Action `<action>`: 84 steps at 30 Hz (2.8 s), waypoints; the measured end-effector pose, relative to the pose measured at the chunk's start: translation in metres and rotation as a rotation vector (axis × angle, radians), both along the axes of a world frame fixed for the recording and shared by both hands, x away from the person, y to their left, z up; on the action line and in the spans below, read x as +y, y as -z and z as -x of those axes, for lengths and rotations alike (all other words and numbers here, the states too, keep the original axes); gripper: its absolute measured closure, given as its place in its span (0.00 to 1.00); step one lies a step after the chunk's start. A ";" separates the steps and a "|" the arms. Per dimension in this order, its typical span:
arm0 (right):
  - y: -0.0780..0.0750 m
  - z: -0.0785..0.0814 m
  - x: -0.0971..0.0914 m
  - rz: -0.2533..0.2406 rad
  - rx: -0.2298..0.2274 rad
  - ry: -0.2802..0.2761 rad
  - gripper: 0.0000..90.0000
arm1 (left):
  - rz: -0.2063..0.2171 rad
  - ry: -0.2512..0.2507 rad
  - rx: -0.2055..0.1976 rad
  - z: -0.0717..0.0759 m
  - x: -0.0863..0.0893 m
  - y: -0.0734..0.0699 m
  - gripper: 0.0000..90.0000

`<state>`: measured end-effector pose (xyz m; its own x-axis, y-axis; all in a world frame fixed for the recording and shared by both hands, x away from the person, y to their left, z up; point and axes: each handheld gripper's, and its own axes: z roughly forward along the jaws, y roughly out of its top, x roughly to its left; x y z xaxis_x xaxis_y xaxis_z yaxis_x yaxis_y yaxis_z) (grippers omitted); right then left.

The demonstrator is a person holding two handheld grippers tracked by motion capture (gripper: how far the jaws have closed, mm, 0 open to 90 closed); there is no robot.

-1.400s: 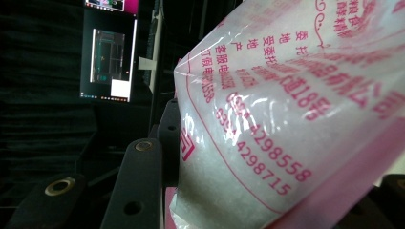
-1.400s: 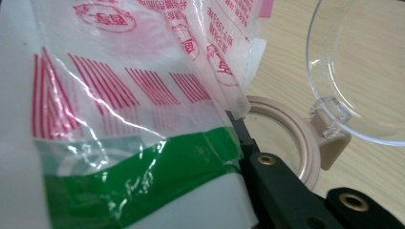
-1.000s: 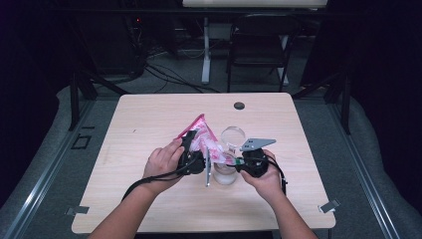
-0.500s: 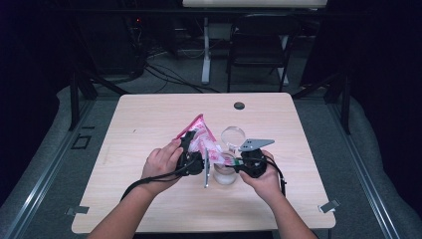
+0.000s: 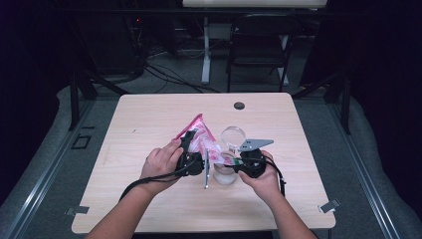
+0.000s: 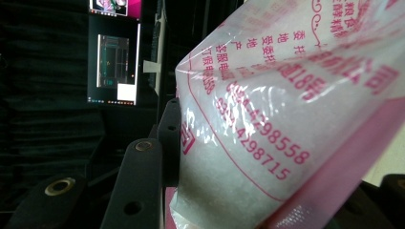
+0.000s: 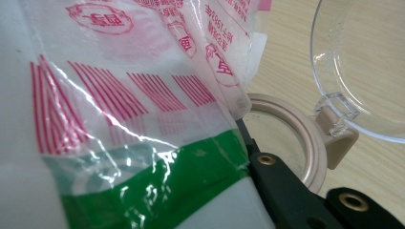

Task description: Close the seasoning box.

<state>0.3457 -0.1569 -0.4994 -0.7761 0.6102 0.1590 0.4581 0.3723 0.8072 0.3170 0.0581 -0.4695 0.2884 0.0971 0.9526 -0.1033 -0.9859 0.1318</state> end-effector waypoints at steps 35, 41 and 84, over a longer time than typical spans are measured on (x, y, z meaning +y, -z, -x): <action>0.000 -0.001 -0.002 -0.003 0.006 0.004 1.00 | -0.019 0.012 -0.017 0.001 -0.004 -0.003 0.70; 0.001 -0.001 -0.002 -0.005 0.008 0.003 1.00 | -0.023 0.013 -0.021 0.002 -0.005 -0.004 0.70; 0.003 -0.002 -0.004 -0.001 0.014 0.029 1.00 | -0.055 0.034 -0.034 0.006 -0.009 -0.003 0.70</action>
